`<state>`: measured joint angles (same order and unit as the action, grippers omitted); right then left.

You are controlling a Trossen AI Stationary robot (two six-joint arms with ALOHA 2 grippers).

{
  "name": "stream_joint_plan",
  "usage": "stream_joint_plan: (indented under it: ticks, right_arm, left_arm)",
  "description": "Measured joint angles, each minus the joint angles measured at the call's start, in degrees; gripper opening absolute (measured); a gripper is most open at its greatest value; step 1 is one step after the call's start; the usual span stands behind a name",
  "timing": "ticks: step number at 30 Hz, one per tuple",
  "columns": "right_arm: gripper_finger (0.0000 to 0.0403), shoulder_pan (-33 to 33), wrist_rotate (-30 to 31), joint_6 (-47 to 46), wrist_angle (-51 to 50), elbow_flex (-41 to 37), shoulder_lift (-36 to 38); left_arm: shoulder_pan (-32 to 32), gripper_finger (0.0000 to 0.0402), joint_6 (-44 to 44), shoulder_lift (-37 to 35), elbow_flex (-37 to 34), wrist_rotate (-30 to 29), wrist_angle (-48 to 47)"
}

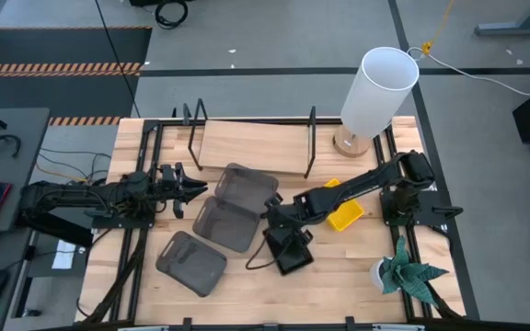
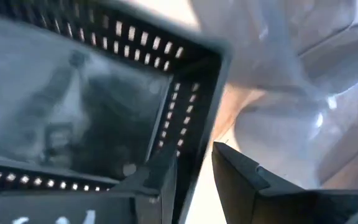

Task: Stack baskets on shelf by color
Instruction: Stack the bottom black basket on the top black baskets, then stack the middle black bin on the top black bin

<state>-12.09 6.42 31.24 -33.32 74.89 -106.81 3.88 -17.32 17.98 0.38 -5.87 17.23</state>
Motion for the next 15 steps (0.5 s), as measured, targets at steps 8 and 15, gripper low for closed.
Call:
stream_joint_plan:
  ticks: [8,15]
  right_arm:
    - [0.0107,-1.3,1.1,2.0,-1.4,7.9,0.2]
    - [0.0107,-3.6,-1.7,2.0,9.1,9.7,-0.2]
  left_arm:
    - [0.0,0.009,0.0,0.0,0.0,0.0,0.1]
    - [0.0,0.0083,0.0,0.0,0.0,0.0,0.1]
